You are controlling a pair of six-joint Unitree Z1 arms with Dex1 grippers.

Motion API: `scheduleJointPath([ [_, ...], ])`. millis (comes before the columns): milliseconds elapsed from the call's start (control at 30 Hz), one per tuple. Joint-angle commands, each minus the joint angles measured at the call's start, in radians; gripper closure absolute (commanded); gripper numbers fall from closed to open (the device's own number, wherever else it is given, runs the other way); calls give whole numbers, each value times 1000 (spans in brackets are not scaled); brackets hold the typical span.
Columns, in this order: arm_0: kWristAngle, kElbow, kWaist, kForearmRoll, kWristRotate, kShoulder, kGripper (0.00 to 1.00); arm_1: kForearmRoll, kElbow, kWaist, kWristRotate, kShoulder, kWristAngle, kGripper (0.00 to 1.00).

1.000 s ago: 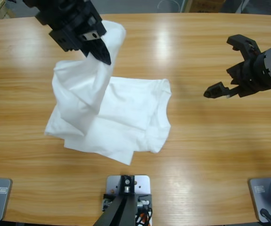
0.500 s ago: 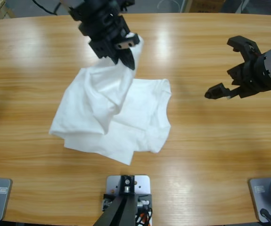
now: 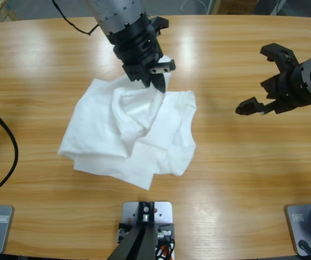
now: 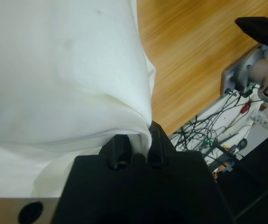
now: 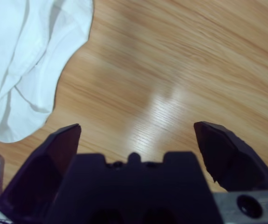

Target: Fold clothes

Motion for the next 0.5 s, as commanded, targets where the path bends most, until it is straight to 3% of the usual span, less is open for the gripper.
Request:
scheduleJointPath([
  [33,-36,-78,-9,147,-44,123,832,-12,38,-18,-13,11,-9,0],
  [67,-34,-78,-9,148,-44,126,430,-14,38,-18,-13,12,-9,0],
  [133,-26,-77,-9,149,-44,126,89,-14,38,-18,-13,14,-9,0],
  [167,-26,-79,-9,149,-44,126,16,-15,38,-18,-13,14,-9,0],
  [500,-5,-63,-15,150,-43,108,4,-14,41,-20,-15,7,-9,0],
])
